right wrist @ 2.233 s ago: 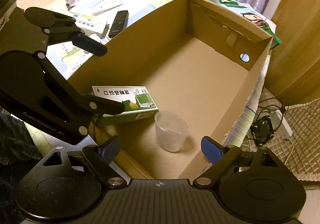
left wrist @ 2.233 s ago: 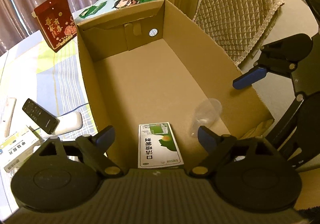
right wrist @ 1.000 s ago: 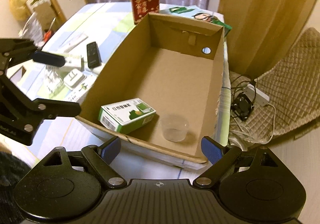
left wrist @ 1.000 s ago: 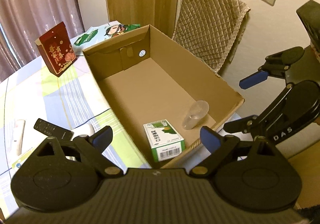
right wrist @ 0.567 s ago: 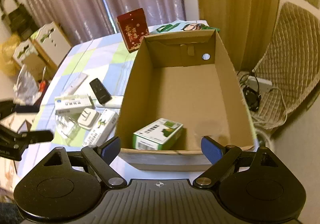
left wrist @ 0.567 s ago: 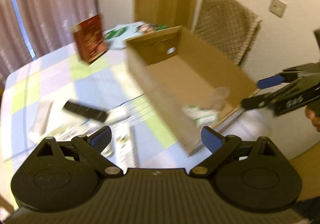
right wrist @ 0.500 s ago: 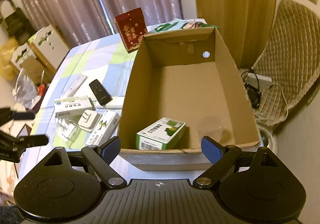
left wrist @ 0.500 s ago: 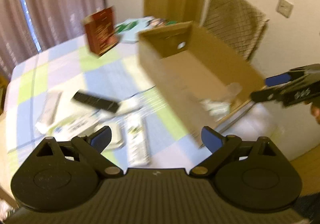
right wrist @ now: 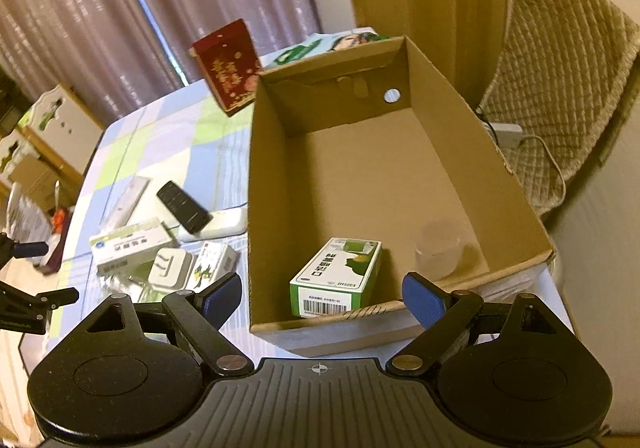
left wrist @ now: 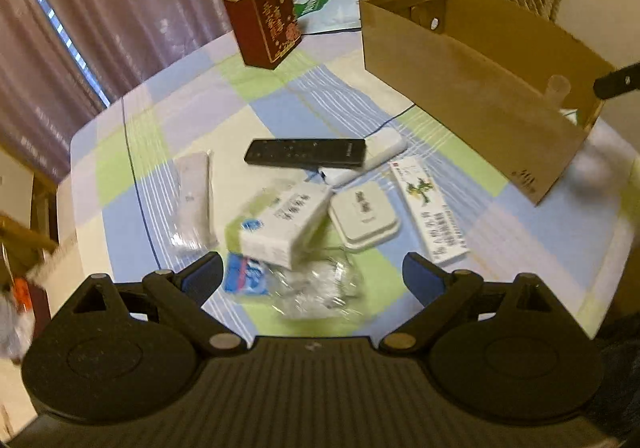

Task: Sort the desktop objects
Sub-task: 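Lift both grippers out of the cardboard box back toward the pile, then grasp the white Mecobalamin box with the left gripper while the right grasps the bird-print box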

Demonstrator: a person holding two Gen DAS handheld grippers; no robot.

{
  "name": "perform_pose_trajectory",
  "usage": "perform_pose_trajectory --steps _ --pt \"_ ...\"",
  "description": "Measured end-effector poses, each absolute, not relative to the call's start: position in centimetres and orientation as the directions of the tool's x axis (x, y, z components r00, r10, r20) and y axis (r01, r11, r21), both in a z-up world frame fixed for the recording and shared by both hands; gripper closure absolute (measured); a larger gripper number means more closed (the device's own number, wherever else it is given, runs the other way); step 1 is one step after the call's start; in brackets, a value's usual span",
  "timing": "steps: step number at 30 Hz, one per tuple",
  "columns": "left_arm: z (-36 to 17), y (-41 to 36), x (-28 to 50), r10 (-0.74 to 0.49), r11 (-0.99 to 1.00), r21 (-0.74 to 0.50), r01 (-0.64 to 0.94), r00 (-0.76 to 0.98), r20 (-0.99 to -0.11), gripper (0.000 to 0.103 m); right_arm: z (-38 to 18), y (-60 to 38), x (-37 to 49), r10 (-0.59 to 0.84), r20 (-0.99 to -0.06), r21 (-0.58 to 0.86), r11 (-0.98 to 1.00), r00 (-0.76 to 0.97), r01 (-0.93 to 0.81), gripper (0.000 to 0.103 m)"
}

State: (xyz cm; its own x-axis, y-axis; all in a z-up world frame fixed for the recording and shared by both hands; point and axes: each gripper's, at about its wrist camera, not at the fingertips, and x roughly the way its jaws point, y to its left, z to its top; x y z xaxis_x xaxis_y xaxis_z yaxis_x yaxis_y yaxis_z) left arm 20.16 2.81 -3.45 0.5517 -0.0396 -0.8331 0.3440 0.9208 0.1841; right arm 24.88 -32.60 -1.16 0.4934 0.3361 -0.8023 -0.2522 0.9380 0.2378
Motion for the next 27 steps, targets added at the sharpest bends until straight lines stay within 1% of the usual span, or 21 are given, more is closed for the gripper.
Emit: perform_pose_trajectory --steps 3,8,13,16,18,19,20,21,25,27 --pt "-4.4 3.4 22.7 -0.053 0.878 0.215 0.428 0.532 -0.845 0.008 -1.1 -32.5 25.1 0.32 -0.802 0.239 0.946 0.503 -0.221 0.013" --pt "-6.5 4.0 27.5 -0.102 0.805 0.184 0.564 0.437 -0.894 0.008 -0.8 -32.3 25.4 0.283 -0.801 0.221 0.959 0.527 -0.179 0.013" --pt "-9.6 4.2 32.2 -0.094 0.779 0.127 0.615 0.314 -0.945 0.008 -0.7 -31.8 25.5 0.267 -0.8 0.216 0.964 0.538 -0.158 0.013" --pt "-11.7 4.0 33.9 -0.08 0.766 0.091 0.636 0.236 -0.969 0.008 -0.2 -31.1 25.6 0.28 -0.778 0.228 0.96 0.562 -0.163 0.013" --pt "-12.9 4.0 34.5 -0.069 0.757 0.085 0.648 0.208 -0.976 0.011 0.4 -30.0 25.5 0.311 -0.758 0.247 0.95 0.573 -0.189 0.013" --pt "-13.3 4.0 34.6 -0.068 0.754 0.083 0.652 0.202 -0.977 0.018 0.7 -29.3 25.5 0.329 -0.746 0.254 0.944 0.578 -0.21 0.013" --pt "-13.5 4.0 34.7 -0.073 0.754 0.072 0.653 0.193 -0.979 0.032 0.9 -28.5 25.4 0.348 -0.735 0.261 0.937 0.582 -0.232 0.013" --pt "-13.6 4.1 34.8 -0.086 0.759 0.056 0.649 0.186 -0.979 0.035 1.1 -27.5 25.3 0.374 -0.722 0.268 0.927 0.582 -0.263 0.013" --pt "-12.9 4.8 34.5 -0.132 0.765 0.039 0.643 0.215 -0.968 0.035 1.1 -22.8 25.1 0.478 -0.699 0.296 0.871 0.532 -0.392 0.013" --pt "-12.1 5.5 34.3 -0.147 0.775 0.042 0.631 0.245 -0.958 0.035 -0.1 -20.1 25.3 0.502 -0.728 0.306 0.847 0.466 -0.434 0.013"
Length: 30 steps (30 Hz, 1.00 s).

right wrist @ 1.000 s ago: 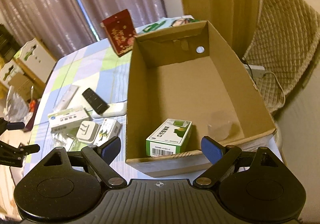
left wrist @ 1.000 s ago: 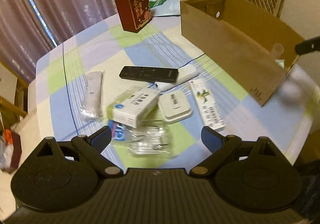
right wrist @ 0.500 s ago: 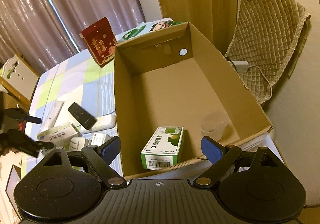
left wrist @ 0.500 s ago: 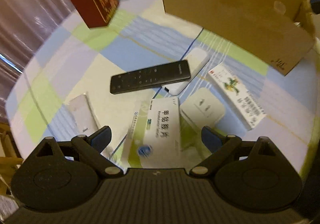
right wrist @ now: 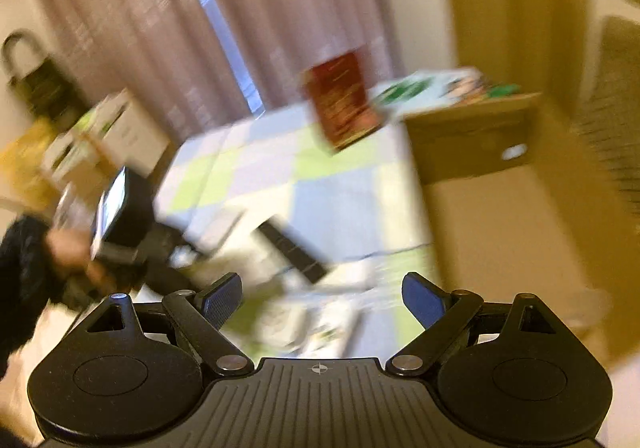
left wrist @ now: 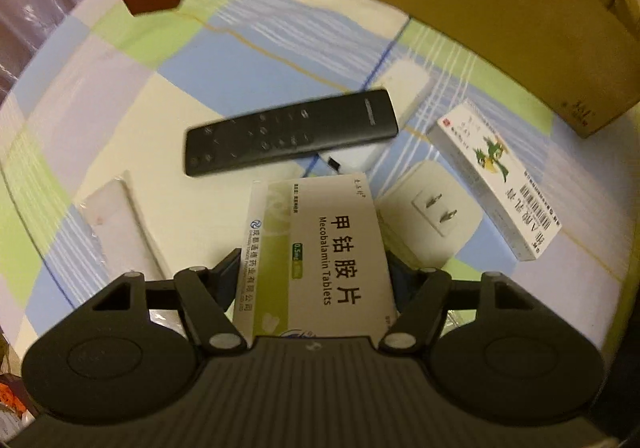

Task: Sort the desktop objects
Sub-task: 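Grasp the white Mecobalamin box with the left gripper while the right grasps the bird-print box, then carry both held boxes over the cardboard box with both grippers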

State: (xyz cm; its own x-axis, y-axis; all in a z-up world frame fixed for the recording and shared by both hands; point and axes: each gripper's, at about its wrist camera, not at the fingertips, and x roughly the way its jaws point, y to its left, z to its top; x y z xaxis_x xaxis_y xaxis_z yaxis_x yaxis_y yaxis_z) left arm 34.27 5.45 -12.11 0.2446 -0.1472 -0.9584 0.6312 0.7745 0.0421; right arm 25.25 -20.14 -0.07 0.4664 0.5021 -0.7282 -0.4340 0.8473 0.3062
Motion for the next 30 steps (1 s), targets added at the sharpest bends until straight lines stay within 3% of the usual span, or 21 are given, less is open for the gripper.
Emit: perform_pose_trajectory --steps 3,8,9,10,18,21,25,30 --pt "-10.5 6.7 33.9 -0.171 0.795 0.041 0.605 0.289 -0.942 0.035 -2.9 -16.8 25.6 0.494 -0.789 0.311 0.833 0.364 -0.457 0.014" --pt "-7.9 8.2 33.3 -0.191 0.818 0.046 0.573 0.347 -0.918 0.035 -9.2 -13.8 26.7 0.36 -0.899 0.239 0.881 0.251 -0.409 0.016" --pt "-7.6 8.4 33.2 -0.194 0.822 0.044 0.568 0.352 -0.915 0.035 -10.2 -13.4 26.9 0.336 -0.911 0.221 0.887 0.239 -0.405 0.038" --pt "-7.4 8.6 33.1 -0.197 0.825 0.042 0.564 0.356 -0.914 0.035 -11.2 -13.2 27.2 0.327 -0.919 0.221 0.891 0.222 -0.397 0.049" --pt "-6.9 9.2 32.1 -0.224 0.844 0.006 0.536 0.363 -0.904 0.035 -15.5 -11.8 28.4 0.22 -0.943 0.09 0.891 0.251 -0.446 0.05" --pt "-6.9 9.0 31.8 -0.232 0.851 -0.006 0.526 0.365 -0.902 0.035 -15.9 -11.5 27.8 0.189 -0.936 0.008 0.854 0.296 -0.52 0.063" --pt "-6.9 8.6 31.3 -0.236 0.862 -0.02 0.507 0.367 -0.9 0.035 -15.9 -12.1 27.0 0.21 -0.941 0.028 0.829 0.264 -0.558 0.065" --pt "-6.7 7.7 30.4 -0.233 0.882 -0.033 0.469 0.375 -0.897 0.035 -15.0 -14.7 25.9 0.307 -0.937 0.181 0.837 0.169 -0.516 0.065"
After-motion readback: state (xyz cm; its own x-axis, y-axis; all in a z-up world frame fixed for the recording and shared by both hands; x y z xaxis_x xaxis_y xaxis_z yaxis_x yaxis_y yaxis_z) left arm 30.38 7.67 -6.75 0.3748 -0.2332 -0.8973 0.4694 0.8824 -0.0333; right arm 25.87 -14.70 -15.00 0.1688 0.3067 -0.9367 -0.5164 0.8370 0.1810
